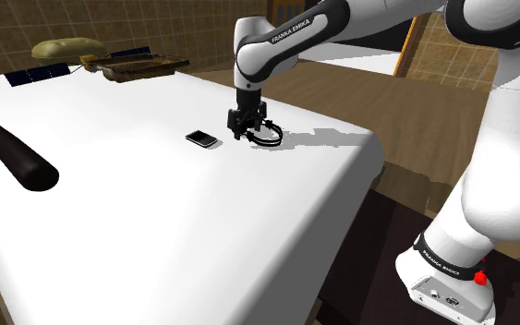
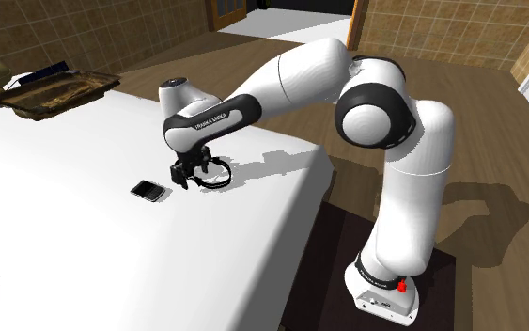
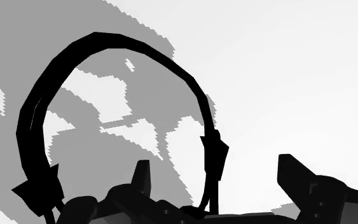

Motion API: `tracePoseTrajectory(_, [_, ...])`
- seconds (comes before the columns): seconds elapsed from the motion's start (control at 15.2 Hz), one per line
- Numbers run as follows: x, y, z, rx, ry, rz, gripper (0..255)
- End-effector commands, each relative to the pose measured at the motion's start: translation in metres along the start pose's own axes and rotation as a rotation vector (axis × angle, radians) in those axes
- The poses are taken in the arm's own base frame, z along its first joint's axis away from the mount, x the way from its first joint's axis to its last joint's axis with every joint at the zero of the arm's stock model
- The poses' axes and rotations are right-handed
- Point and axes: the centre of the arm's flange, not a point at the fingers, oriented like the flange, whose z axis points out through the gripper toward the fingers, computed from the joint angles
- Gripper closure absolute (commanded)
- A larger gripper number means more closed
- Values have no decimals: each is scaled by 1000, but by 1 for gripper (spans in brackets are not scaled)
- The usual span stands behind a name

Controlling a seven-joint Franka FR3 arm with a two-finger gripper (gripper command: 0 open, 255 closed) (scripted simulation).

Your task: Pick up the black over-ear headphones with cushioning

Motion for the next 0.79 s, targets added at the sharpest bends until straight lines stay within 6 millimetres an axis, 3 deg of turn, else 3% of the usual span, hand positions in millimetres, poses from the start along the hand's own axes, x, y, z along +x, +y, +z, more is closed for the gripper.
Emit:
tracePoseTrajectory(0.0, [1, 1, 5, 0, 1, 0, 0])
tracePoseTrajectory(0.07, [1, 1, 5, 0, 1, 0, 0])
tracePoseTrajectory(0.13, [1, 1, 4, 0, 1, 0, 255])
tracePoseTrajectory(0.73, [1, 1, 5, 0, 1, 0, 255])
